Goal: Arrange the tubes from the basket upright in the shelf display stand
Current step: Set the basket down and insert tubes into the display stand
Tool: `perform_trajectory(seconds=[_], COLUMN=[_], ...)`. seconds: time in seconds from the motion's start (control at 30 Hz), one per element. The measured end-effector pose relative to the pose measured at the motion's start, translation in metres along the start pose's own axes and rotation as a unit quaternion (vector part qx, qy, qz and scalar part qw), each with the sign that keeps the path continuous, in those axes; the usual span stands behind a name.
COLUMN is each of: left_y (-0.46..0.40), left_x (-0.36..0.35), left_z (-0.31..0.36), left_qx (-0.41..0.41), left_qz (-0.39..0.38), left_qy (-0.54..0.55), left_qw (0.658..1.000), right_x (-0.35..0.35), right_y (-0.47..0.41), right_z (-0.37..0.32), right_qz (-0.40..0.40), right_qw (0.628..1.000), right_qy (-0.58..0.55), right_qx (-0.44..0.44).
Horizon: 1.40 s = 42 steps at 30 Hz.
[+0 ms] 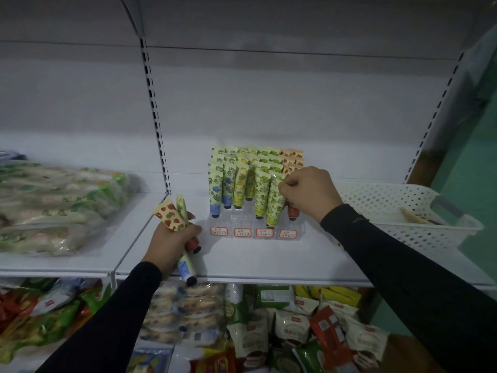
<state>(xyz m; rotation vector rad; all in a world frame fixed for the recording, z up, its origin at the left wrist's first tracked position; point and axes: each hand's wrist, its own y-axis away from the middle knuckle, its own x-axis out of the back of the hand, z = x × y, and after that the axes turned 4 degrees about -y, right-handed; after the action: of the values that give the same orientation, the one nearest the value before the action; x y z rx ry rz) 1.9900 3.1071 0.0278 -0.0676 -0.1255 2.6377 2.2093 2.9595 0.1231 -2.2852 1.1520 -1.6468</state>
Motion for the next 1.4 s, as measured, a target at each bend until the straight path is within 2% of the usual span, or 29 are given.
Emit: perform_trajectory(seconds=[0.23,0.47,0.67,0.93,1.1,1.4], left_y=[-0.002,0.000,-0.002,-0.004,-0.004,-0.003], left_x=[0.001,-0.001,0.001,0.001,0.000,0.000], left_z=[-0.002,0.000,-0.003,-0.004,-0.004,-0.003], left_qx=[0.004,0.001,0.001,-0.002,-0.003,-0.002], left_qz=[-0.011,-0.005,-0.006,-0.003,-0.005,-0.004], left_qy=[0.013,0.006,0.001,-0.008,-0.009,-0.011], left_qw=[1.000,1.000,1.000,1.000,1.000,1.000], right_x=[0.000,-0.008,-0.003,0.001,-0.005,-0.008], right_y=[-0.002,-0.004,-0.004,-0.005,-0.009,-0.011], right_z=[-0.009,-0.016,-0.005,0.001,-0.005,-0.011], right_qz=[-0.002,-0.002,-0.021,-0.047,-0.023,-0.030], right_qw=[0.996,0.993,0.994,0.995,0.993,0.995], right_qy=[0.086,0.101,0.066,0.024,0.088,0.091], right_qx=[0.021,0.062,0.090,0.089,0.068,0.042])
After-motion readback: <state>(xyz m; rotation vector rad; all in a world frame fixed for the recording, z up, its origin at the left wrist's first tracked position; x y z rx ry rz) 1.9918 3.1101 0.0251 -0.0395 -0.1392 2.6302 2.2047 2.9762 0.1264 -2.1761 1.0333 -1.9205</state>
